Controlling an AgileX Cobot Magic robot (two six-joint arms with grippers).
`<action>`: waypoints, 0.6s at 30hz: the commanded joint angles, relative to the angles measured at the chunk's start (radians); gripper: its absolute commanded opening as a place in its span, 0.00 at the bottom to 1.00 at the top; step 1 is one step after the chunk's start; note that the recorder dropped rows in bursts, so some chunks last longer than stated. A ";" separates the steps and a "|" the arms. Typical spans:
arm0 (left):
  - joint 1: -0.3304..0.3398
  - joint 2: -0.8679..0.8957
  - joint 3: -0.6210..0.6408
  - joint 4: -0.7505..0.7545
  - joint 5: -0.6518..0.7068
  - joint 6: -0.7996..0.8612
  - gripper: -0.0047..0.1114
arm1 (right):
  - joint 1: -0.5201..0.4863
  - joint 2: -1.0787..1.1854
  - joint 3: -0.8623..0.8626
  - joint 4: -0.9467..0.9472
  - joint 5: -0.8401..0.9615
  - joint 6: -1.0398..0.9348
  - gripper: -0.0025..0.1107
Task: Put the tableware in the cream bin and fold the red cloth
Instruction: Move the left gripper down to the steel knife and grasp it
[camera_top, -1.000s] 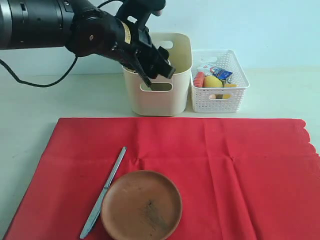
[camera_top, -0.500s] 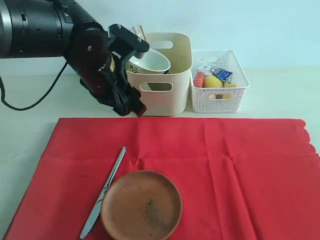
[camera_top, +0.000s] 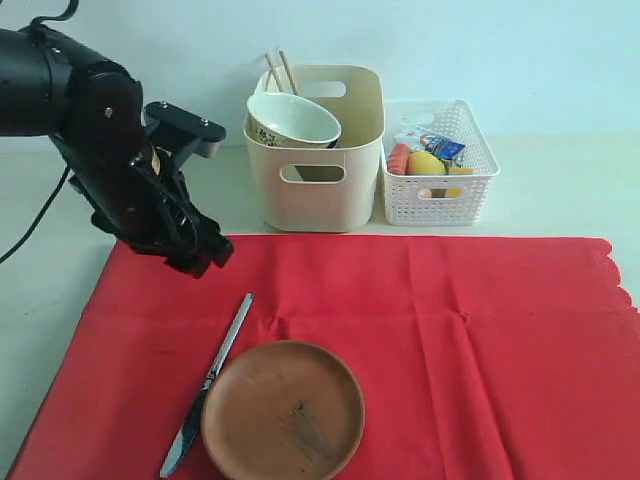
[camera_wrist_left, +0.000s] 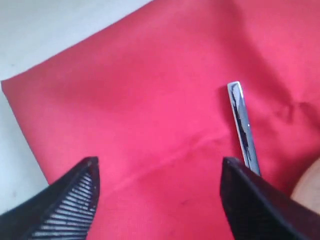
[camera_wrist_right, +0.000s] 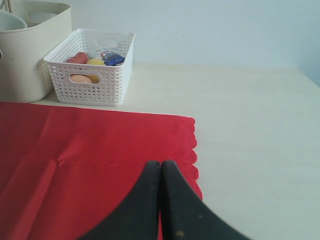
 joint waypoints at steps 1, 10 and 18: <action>0.055 -0.027 0.033 -0.200 -0.003 0.186 0.61 | -0.006 -0.005 0.005 -0.003 -0.012 0.000 0.02; 0.204 -0.029 0.041 -0.905 0.059 0.770 0.61 | -0.006 -0.005 0.005 -0.003 -0.012 0.000 0.02; 0.221 0.012 0.041 -0.958 0.079 0.831 0.61 | -0.006 -0.005 0.005 -0.003 -0.012 0.000 0.02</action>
